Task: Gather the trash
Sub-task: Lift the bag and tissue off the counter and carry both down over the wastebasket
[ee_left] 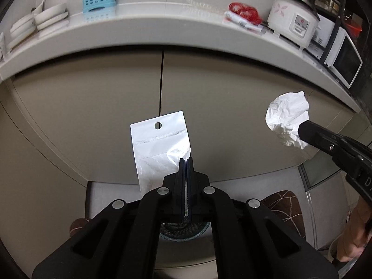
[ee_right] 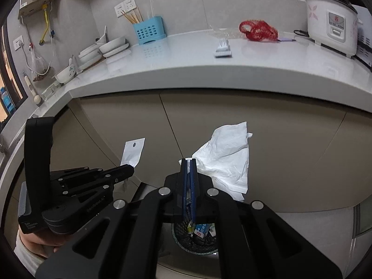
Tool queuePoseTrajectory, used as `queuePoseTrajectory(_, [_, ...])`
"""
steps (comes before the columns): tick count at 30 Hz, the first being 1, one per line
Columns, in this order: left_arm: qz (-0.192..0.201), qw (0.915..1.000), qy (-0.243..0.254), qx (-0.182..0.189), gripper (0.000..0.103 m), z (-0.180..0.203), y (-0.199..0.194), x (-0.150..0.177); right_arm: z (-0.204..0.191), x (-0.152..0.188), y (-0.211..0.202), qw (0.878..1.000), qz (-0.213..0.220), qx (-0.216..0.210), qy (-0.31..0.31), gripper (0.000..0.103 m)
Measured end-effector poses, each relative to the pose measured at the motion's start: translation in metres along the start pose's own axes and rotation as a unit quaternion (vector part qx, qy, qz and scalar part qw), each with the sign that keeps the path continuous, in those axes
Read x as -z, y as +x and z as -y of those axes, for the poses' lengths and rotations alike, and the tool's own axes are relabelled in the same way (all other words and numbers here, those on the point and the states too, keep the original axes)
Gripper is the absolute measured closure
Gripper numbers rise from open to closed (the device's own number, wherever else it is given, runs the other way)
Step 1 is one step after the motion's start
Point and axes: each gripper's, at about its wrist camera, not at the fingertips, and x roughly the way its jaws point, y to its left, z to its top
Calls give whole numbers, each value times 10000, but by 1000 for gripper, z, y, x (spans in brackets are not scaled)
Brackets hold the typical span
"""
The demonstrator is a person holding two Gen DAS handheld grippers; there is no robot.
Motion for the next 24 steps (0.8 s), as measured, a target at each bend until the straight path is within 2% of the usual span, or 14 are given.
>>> queuePoseTrajectory(4, [5,10000,21,-37,103,-2,23,11,5,19,30,9997,-209,45,72,102])
queuePoseTrajectory(10, [-210,9997,-154,-11,103,-15,70,29,15,48,81,9982,-550,139,195,102])
queuePoseTrajectory(24, [-963,9949,-298,36,103,-30,181,81,45,120,193,9891,-1358,196,538,102])
